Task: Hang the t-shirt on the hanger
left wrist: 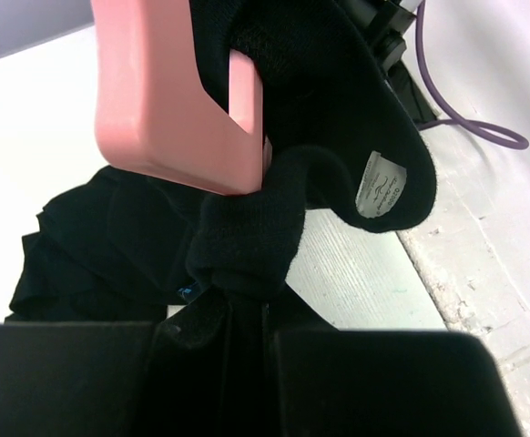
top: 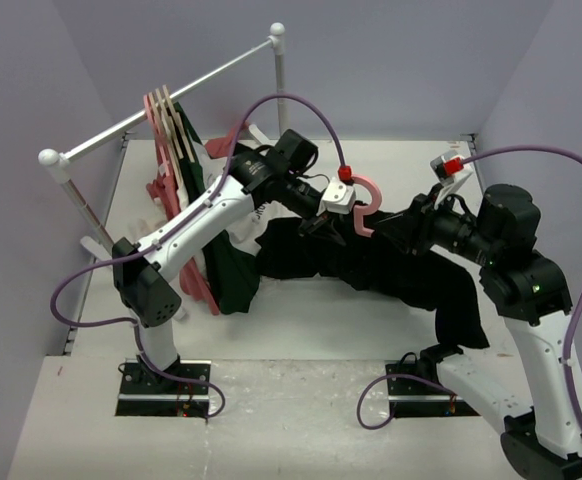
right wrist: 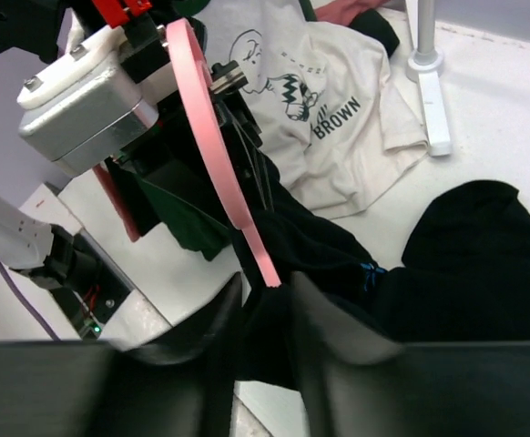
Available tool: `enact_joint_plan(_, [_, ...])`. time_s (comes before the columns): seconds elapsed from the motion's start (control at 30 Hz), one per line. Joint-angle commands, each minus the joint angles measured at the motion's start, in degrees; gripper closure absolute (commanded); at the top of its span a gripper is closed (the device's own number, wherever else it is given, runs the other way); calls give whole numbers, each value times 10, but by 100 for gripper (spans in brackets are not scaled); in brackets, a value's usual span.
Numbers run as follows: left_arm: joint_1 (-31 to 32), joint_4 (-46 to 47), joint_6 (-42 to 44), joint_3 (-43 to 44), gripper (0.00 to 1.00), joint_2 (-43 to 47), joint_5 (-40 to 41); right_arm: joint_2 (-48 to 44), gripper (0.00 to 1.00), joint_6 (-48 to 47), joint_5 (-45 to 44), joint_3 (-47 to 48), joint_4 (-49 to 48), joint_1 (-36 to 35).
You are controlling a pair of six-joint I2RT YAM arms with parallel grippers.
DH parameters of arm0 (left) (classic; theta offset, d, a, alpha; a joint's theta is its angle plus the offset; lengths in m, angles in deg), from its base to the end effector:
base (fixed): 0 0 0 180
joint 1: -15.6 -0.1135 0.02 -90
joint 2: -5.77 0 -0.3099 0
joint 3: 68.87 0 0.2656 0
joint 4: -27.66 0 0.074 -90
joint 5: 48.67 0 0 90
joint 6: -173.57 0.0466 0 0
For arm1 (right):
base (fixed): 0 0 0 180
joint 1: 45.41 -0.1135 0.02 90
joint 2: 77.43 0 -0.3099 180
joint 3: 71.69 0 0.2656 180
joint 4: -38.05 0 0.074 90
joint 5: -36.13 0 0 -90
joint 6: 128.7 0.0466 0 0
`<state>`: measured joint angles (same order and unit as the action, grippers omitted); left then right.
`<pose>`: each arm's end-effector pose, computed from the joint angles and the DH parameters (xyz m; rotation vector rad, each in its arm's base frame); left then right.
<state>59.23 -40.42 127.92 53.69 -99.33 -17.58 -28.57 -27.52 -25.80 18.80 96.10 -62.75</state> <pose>0.2738 -0.3161 0.4166 1.8313 1.2626 -1.2263 0.1128 0.0582 0.4908 -0.4487 1.8451 0.7960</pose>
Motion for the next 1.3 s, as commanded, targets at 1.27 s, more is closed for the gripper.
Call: enact_joint_plan(1.27, [0, 222, -159, -112, 100, 72, 47, 16, 98, 140, -213, -17, -35, -46])
